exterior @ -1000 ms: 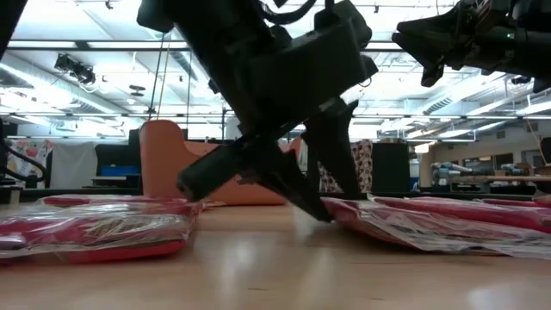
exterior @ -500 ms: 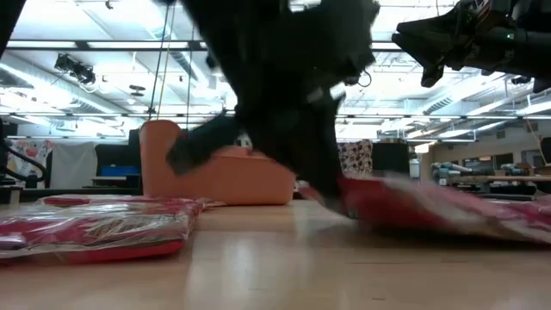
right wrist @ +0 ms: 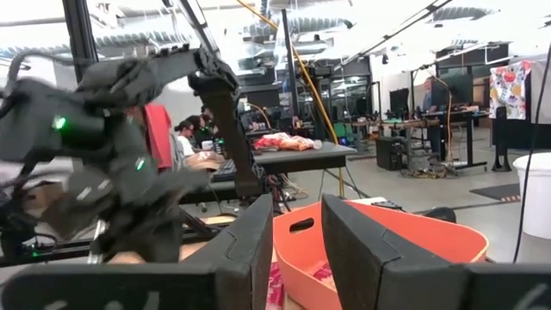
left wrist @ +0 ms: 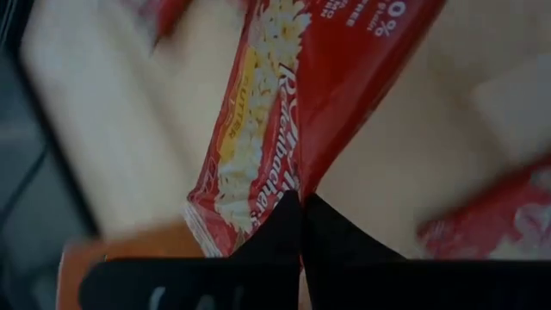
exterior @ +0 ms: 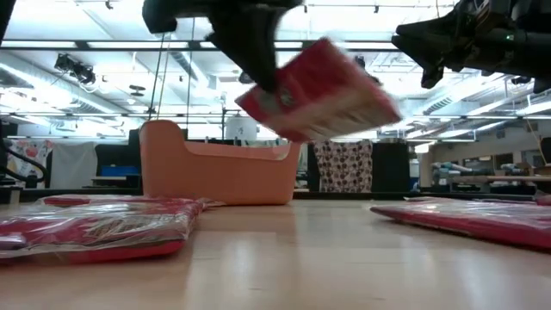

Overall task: Sort popcorn bags into baskets
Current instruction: Put the red popcorn bag into the orange bin

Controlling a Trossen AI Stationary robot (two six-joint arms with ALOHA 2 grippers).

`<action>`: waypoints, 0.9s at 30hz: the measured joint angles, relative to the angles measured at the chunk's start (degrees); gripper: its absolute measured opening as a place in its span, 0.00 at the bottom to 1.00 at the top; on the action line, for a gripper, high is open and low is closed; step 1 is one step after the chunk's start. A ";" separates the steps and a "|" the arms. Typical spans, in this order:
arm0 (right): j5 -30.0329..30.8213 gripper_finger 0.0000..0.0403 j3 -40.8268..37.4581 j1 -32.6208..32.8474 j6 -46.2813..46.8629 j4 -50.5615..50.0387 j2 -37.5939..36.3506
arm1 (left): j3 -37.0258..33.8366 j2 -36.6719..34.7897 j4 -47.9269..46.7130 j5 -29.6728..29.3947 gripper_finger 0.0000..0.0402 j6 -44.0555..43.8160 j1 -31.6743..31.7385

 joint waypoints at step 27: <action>1.04 0.27 0.00 0.00 0.00 -0.02 0.04 | -9.50 -3.79 -20.26 2.53 0.02 -39.45 25.43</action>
